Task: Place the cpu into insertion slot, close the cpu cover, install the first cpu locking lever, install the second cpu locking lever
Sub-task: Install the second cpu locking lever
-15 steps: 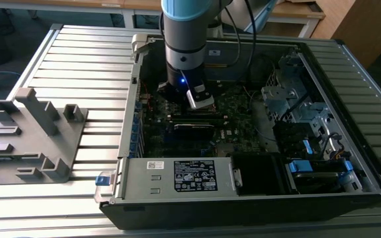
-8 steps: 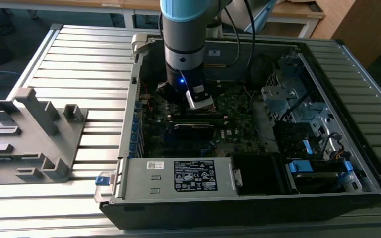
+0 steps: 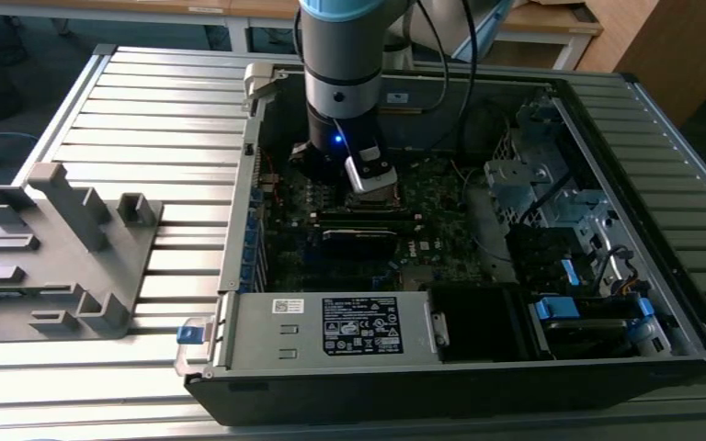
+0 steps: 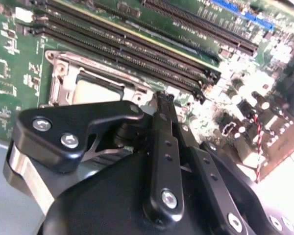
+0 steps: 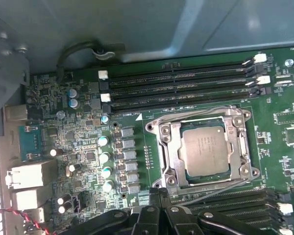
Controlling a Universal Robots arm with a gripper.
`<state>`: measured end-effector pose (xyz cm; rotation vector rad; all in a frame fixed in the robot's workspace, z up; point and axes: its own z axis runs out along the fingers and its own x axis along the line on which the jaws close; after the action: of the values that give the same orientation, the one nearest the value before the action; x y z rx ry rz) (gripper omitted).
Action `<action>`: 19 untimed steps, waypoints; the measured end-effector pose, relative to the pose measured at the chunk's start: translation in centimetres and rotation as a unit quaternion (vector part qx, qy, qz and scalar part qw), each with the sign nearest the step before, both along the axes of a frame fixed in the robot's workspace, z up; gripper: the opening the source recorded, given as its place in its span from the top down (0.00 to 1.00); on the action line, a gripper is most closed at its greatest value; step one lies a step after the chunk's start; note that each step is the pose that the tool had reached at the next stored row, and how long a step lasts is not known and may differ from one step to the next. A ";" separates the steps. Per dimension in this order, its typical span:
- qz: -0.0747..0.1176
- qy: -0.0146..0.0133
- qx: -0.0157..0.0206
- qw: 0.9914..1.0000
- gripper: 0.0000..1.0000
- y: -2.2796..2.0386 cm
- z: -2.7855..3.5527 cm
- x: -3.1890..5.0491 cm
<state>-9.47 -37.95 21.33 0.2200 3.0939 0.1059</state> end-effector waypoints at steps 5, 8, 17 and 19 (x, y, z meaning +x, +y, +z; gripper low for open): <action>0.000 0.000 0.000 1.000 0.90 -0.21 0.19 0.20; 0.000 0.000 0.000 1.000 0.90 -0.45 0.27 0.33; 0.000 0.000 0.000 1.000 0.90 -0.83 0.57 0.51; 0.000 0.000 0.000 1.000 0.90 -1.02 0.58 0.52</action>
<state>-8.95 -38.96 21.91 0.2199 3.0944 0.1060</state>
